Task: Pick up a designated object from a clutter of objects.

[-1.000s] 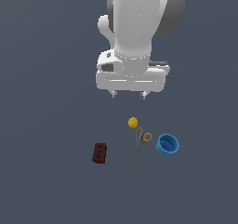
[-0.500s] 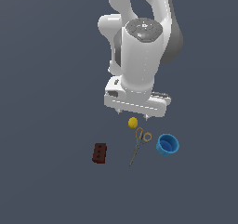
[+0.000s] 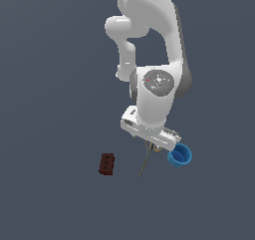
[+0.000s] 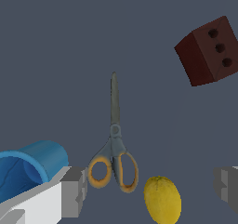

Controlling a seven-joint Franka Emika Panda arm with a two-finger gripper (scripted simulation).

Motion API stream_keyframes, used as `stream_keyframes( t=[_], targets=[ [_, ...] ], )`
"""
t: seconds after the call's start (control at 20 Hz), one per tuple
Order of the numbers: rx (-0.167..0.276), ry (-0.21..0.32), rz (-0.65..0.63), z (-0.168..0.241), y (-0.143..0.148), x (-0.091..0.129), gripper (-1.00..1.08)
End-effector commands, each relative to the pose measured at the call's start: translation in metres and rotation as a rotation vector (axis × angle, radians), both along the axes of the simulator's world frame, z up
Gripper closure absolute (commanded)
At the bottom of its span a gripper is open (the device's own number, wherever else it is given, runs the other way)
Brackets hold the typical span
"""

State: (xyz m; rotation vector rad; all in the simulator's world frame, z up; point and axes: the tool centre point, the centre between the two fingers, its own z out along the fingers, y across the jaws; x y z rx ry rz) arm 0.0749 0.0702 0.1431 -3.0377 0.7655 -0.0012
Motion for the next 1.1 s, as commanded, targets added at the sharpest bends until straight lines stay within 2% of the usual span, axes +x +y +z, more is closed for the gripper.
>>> stream_keyframes(
  t=[0.0,0.5,1.05],
  targets=[
    [-0.002,0.001,-0.055,-0.021,0.004,0.003,-0.92],
    [-0.007,0.003,-0.187,-0.076,0.014,0.007,-0.92],
    [-0.008,0.005,-0.204,-0.09,0.016,0.006,-0.92]
  ],
)
